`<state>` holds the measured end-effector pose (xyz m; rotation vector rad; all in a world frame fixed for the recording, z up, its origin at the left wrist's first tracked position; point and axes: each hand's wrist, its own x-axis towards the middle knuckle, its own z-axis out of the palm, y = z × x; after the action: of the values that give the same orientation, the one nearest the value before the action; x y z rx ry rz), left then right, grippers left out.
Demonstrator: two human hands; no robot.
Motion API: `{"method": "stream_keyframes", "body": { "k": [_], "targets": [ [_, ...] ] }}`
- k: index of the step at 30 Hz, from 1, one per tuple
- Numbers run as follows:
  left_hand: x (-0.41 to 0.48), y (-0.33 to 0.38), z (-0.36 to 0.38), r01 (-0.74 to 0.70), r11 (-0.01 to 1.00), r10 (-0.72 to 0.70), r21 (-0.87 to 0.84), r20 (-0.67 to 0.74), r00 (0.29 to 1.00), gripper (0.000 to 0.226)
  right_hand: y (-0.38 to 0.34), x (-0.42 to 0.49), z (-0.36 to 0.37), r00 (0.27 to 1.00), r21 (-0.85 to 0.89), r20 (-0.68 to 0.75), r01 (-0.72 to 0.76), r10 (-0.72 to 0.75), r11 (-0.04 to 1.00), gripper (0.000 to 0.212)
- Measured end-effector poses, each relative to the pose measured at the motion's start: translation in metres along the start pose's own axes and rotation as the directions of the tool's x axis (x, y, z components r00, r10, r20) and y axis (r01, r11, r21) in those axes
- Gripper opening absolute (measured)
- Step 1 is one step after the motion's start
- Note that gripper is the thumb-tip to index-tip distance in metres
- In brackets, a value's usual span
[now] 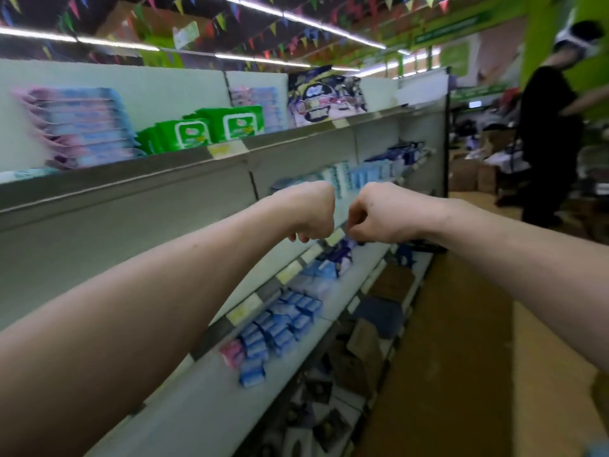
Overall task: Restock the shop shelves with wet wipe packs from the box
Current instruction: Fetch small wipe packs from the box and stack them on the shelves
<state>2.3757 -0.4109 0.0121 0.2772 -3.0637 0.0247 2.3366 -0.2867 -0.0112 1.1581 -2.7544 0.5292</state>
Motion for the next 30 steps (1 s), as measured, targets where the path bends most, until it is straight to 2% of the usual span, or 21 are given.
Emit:
{"method": "stream_keyframes", "body": {
  "k": [8,15,20,25,30],
  "targets": [
    [0.016,0.138,0.060,-0.176,0.984,0.174,0.005,0.125,0.977,0.015,0.115,-0.097,0.005,0.975,-0.004,0.035,-0.219,0.219,0.976,0.011],
    [0.019,0.244,0.126,-0.369,0.929,0.356,0.008,0.245,0.902,0.019,0.195,-0.173,0.022,0.885,0.018,0.124,-0.455,0.450,0.890,0.011],
    [0.019,0.314,0.173,-0.481,0.875,0.468,-0.056,0.348,0.812,0.018,0.243,-0.221,0.040,0.794,0.044,0.166,-0.598,0.584,0.800,0.012],
    [0.026,0.367,0.218,-0.604,0.789,0.574,-0.109,0.479,0.664,0.015,0.287,-0.259,0.062,0.660,0.106,0.277,-0.744,0.699,0.660,0.010],
    [0.038,0.405,0.259,-0.667,0.729,0.627,-0.156,0.543,0.558,0.016,0.326,-0.283,0.087,0.541,0.147,0.325,-0.839,0.776,0.524,0.017]
  ]
}}
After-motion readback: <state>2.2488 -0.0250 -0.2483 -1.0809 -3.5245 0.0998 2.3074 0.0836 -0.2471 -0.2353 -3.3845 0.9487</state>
